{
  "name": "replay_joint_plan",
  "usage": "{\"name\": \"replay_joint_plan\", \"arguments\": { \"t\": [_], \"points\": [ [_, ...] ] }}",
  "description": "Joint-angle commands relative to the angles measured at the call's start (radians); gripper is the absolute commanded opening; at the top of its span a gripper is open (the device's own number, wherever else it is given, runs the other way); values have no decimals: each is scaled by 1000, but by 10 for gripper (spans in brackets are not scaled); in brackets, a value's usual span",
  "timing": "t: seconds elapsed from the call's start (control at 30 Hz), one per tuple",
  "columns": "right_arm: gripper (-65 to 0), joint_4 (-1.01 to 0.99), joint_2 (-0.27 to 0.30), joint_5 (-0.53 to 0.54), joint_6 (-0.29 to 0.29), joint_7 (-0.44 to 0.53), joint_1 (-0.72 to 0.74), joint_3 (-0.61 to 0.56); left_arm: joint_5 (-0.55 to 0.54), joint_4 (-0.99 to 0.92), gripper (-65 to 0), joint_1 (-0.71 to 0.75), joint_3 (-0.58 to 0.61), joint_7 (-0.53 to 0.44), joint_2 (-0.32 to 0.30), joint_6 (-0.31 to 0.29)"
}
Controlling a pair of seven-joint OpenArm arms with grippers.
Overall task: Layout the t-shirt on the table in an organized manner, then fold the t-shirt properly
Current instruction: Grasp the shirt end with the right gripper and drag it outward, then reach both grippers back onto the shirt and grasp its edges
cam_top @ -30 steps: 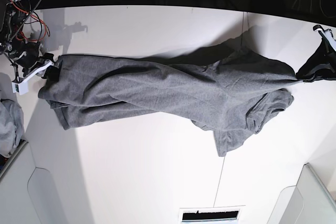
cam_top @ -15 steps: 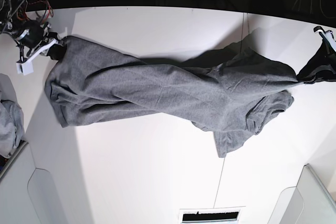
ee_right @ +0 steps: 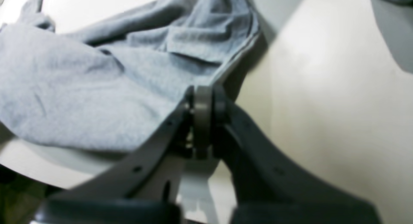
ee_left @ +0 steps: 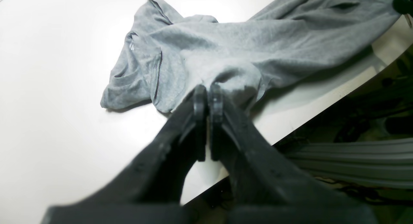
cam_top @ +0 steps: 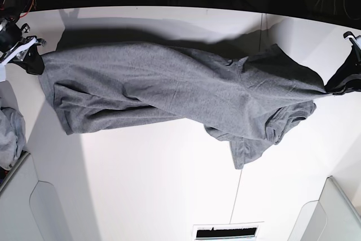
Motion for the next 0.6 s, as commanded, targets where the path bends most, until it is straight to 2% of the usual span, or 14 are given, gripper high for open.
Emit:
{"name": "replay_joint_plan", "arguments": {
  "t": [0.0,0.07,0.17,0.23,0.3,0.4,0.57],
  "points": [
    [-650,11,14,8,3,16,-2,1,-20,8,-650,-2,-13,-19,-17,-8],
    [-636,6,13,1,-4,16,-3,-2,-19,8,-650,-2,-8,-19,-17,-8],
    [-409,6,12,-9,-5,6,-3,-2,-17,6,-650,-2,8,-19,-16,-8],
    [-326,6,12,-8,-5,5,-3,-2,7,5,-582,-2,21,-19,-16,-8],
    [-320,6,12,-9,-5,5,-3,-2,27,-2,-541,-2,27,-20,-16,-8],
    [-320,6,12,-27,-15,5,-3,-2,29,-44,-541,-2,27,-20,-17,-8],
    [-321,-17,13,-187,-101,17,-4,-2,3,-134,-541,-2,27,-19,-17,-8]
  ]
}}
